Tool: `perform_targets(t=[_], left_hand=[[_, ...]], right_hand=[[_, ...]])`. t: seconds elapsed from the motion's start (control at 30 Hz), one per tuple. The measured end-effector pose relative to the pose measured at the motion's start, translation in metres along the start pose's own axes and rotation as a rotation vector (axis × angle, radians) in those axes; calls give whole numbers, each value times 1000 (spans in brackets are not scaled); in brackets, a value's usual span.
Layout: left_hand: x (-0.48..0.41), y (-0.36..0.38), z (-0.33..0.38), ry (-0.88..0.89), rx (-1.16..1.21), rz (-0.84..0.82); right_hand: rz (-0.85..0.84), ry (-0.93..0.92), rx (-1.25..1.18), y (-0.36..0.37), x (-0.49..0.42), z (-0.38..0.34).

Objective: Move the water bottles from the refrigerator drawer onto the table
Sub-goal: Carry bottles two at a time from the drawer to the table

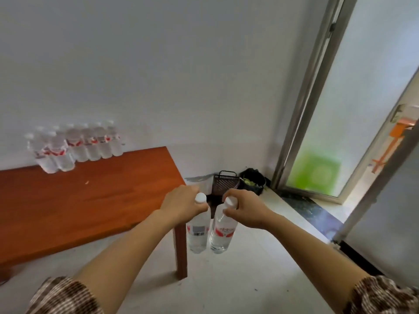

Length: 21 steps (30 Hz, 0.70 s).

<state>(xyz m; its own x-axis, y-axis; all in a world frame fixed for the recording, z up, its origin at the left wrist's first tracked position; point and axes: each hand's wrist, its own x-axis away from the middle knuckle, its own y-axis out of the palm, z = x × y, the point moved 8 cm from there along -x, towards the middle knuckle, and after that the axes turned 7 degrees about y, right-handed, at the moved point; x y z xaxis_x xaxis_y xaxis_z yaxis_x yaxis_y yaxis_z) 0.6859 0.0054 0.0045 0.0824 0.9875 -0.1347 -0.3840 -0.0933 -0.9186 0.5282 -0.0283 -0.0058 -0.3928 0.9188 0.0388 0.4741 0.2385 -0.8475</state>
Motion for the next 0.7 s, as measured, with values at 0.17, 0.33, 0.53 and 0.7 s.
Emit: perform_targets(t=[0.17, 0.33, 0.53, 0.7], left_hand=[[-28, -31, -109, -70, -9, -22], [-53, -70, -212, -158, -24, -10], [-72, -119, -315, -245, -49, 92], [-90, -147, -401, -307, -16, 155]], right_hand=[[-107, -145, 75, 51, -98, -74], [-188, -293, 148, 92, -186, -153], [-186, -349, 157, 124, -276, -238], [-155, -395, 234, 154, -344, -300]])
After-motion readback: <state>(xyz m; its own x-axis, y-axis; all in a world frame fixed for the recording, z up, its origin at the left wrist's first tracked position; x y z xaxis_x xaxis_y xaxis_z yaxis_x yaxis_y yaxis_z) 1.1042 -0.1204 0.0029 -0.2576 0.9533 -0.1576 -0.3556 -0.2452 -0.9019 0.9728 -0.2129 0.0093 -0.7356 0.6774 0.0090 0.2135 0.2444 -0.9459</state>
